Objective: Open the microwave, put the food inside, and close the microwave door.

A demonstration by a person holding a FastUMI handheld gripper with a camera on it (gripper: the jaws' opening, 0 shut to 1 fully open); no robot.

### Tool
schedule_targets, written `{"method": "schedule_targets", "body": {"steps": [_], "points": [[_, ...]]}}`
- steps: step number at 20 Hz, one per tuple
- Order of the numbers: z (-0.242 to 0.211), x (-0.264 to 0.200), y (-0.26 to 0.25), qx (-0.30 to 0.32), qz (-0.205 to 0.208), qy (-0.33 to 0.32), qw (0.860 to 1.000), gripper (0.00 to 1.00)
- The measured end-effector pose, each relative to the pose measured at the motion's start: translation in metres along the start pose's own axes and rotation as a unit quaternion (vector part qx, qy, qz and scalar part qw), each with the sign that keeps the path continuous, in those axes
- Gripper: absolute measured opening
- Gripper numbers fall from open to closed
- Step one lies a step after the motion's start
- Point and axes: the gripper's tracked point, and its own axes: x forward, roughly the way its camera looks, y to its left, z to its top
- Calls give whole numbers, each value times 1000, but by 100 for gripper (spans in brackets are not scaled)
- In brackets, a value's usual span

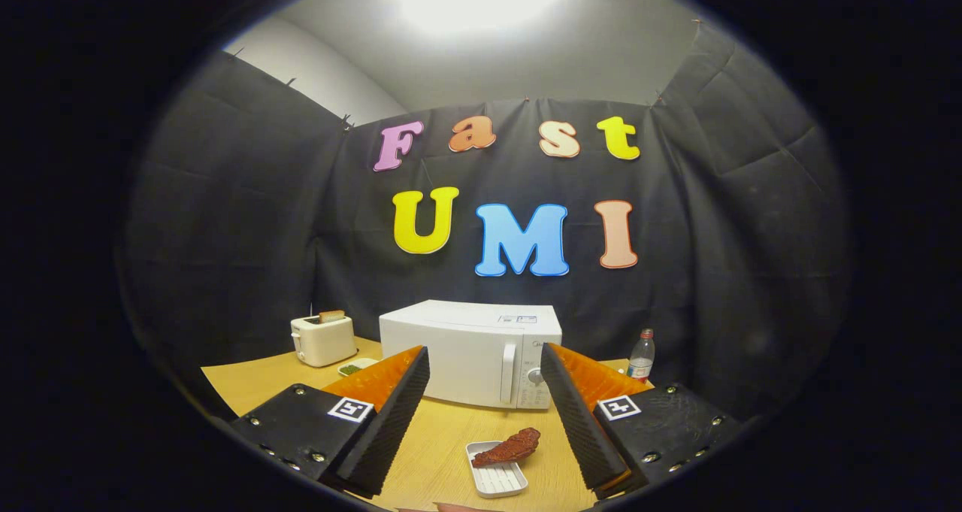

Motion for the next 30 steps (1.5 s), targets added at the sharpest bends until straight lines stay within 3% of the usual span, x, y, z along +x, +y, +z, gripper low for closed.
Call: {"method": "schedule_targets", "body": {"steps": [20, 30], "points": [[-62, 102, -4, 10, -16, 32, 999, 93], [-100, 171, -27, 11, -53, 44, 998, 93]]}}
